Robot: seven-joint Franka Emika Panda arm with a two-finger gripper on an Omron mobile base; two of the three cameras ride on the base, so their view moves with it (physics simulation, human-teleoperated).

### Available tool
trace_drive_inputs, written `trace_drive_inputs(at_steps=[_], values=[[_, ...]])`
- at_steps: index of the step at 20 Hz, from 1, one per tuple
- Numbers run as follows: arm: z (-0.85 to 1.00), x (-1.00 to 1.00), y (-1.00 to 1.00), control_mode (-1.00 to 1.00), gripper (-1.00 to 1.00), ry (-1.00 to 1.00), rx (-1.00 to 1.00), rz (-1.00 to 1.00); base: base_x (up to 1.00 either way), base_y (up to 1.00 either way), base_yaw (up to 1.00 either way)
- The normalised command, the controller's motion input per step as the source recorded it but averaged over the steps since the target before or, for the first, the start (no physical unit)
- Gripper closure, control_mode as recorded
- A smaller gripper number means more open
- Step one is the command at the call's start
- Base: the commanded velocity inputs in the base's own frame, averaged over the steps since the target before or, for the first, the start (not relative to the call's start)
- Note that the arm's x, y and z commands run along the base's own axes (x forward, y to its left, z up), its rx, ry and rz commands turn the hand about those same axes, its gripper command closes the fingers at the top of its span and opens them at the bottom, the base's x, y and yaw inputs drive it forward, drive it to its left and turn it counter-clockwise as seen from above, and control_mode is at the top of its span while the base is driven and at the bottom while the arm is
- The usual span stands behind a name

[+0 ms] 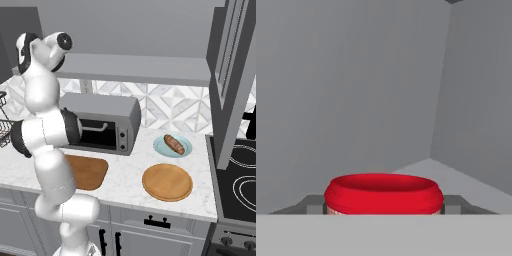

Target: From the different types of pastries on the counter, select a croissant and place it on the cutting board. Then retrieve a jar of jam from the cabinet and place it alongside the croissant on the cutting board.

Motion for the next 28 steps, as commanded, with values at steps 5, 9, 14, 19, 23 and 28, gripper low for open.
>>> trace_drive_inputs(at_steps=[5,9,14,19,23,28], values=[[-0.11,-0.56,-0.99,-1.0,1.0,-0.24,0.17,0.0,0.0,0.0,0.0],[0.03,-1.0,-0.93,-1.0,1.0,-0.4,0.28,0.0,0.0,0.0,0.0],[0.86,-1.0,-0.61,-1.0,1.0,-0.34,0.21,0.04,0.0,0.0,0.0],[0.63,-1.0,-0.77,-1.0,1.0,-0.19,-0.05,0.16,0.0,0.0,0.0],[0.1,-1.0,-0.89,-1.0,1.0,-0.03,-0.2,0.21,0.0,0.0,0.0],[-0.2,-1.0,-0.71,-1.0,1.0,0.0,-0.18,0.2,0.0,0.0,0.0]])
